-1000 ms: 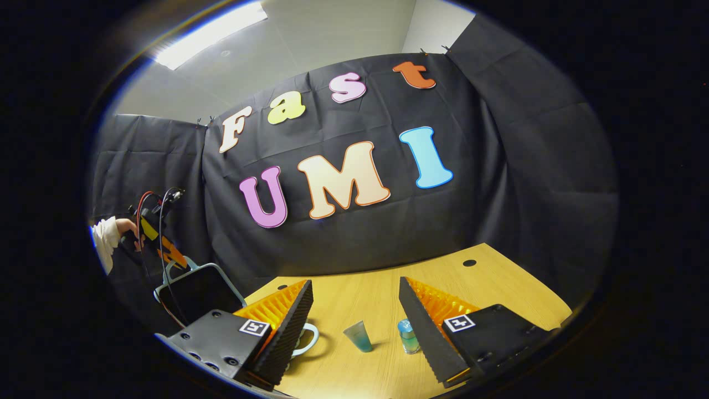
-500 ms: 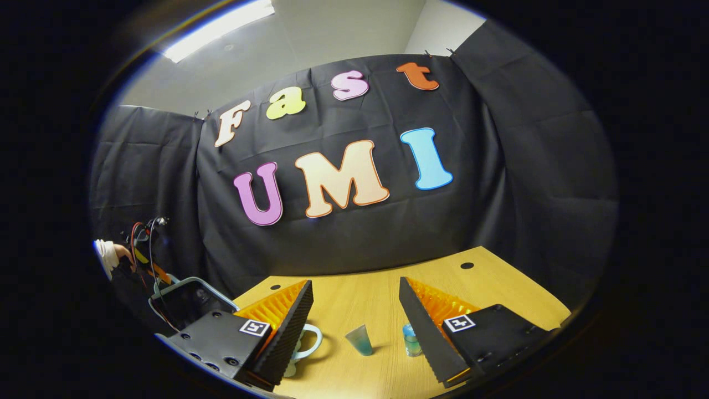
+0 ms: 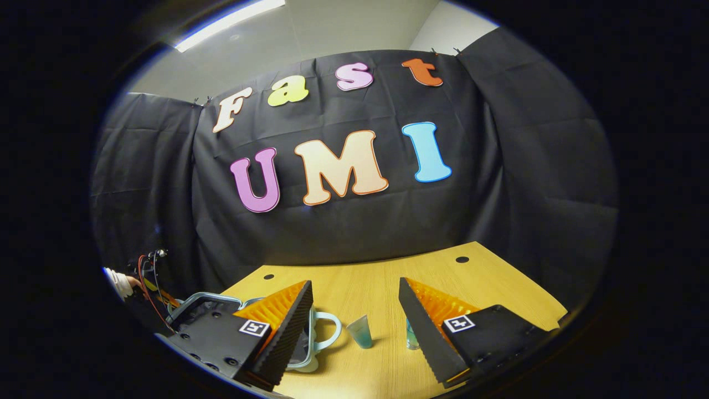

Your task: First open the suitcase, pack the skin care products into it, and then close the suitcase.

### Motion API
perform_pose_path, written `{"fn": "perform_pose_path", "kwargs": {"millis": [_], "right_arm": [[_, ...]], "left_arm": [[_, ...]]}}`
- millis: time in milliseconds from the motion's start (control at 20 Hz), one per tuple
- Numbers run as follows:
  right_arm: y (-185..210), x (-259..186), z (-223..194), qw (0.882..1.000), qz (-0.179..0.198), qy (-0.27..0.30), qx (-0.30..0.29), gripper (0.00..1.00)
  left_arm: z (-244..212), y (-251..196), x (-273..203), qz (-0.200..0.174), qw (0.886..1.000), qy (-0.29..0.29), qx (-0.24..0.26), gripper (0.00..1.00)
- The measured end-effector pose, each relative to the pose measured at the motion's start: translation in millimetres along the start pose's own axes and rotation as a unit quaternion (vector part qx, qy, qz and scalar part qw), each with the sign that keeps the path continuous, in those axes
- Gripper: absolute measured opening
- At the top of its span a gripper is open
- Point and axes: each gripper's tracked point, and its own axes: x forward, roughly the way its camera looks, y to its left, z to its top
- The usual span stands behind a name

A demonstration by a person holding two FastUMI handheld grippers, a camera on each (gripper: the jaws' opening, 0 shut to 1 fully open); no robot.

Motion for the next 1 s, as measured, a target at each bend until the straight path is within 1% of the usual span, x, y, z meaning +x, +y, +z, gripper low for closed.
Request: {"fn": "perform_pose_path", "kwargs": {"millis": [150,200,250,400,500,550,600,700,800,900,1000], "right_arm": [[2.2,1.6,-3.0,1.000,-0.004,0.004,-0.012,0.97],[2.8,3.5,-5.6,1.000,-0.004,0.008,-0.012,0.98],[3.6,5.4,-5.4,1.000,-0.004,0.008,-0.012,0.98],[3.3,10.8,-9.8,1.000,-0.002,0.013,-0.011,0.98],[-2.4,13.8,-14.6,1.000,-0.004,0.019,-0.015,0.98],[-5.3,15.0,-17.8,1.000,-0.005,0.024,-0.016,0.98],[-10.1,15.9,-22.1,0.999,-0.006,0.030,-0.018,0.98],[-21.5,18.1,-30.6,0.999,-0.009,0.042,-0.022,0.98],[-29.6,19.6,-37.7,0.998,-0.005,0.052,-0.023,0.98],[-37.0,24.5,-45.2,0.998,0.004,0.061,-0.026,0.98],[-46.4,30.3,-54.8,0.997,0.012,0.071,-0.034,0.98]], "left_arm": [[-12.1,6.8,16.4,0.005,1.000,0.011,-0.004,0.05],[-11.0,8.8,17.1,0.006,1.000,0.006,-0.003,0.11],[-9.0,6.8,13.0,0.000,1.000,0.001,-0.001,0.08],[4.0,5.1,-7.7,0.019,0.999,-0.036,0.031,0.67],[15.3,-11.6,-33.2,0.024,0.995,-0.075,0.056,0.96],[19.3,-25.9,-47.2,0.020,0.993,-0.097,0.068,0.98],[23.4,-45.3,-62.0,0.011,0.990,-0.117,0.082,0.96],[24.3,-95.8,-93.0,-0.025,0.982,-0.153,0.109,0.96],[14.1,-157.0,-116.9,-0.073,0.974,-0.173,0.130,0.94],[-2.2,-221.1,-133.7,-0.125,0.964,-0.185,0.143,0.96],[-23.7,-292.7,-152.1,-0.184,0.951,-0.195,0.152,0.96]]}}
